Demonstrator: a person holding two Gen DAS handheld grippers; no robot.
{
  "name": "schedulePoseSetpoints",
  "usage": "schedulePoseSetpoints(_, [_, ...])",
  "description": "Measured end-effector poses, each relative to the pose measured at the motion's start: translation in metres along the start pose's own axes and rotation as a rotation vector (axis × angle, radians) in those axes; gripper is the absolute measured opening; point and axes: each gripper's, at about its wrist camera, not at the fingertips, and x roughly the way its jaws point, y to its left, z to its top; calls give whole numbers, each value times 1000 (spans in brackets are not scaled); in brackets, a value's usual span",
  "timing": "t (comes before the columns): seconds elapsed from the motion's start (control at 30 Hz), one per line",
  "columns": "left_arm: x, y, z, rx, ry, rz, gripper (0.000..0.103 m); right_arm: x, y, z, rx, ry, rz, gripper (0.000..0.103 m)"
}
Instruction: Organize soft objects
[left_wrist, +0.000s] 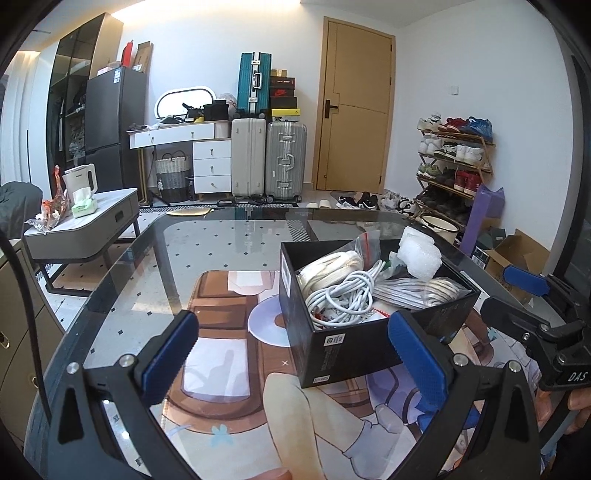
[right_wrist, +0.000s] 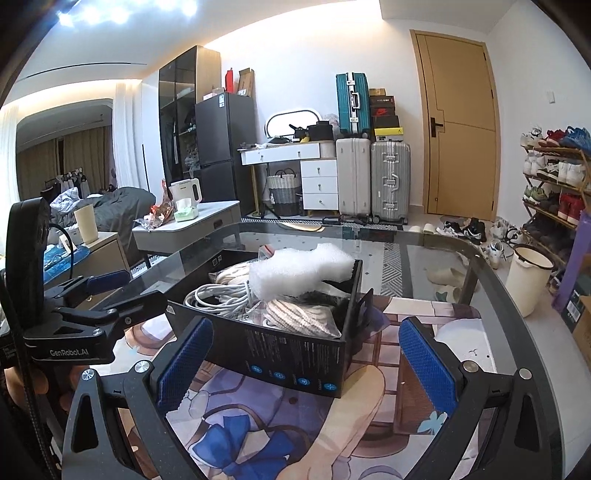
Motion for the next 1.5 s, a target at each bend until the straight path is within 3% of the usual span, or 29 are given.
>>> schedulePoseSetpoints(1.5, [-9,-8,3,26,-37,-20,103,-8,4,-1,-15,-37,-27,102])
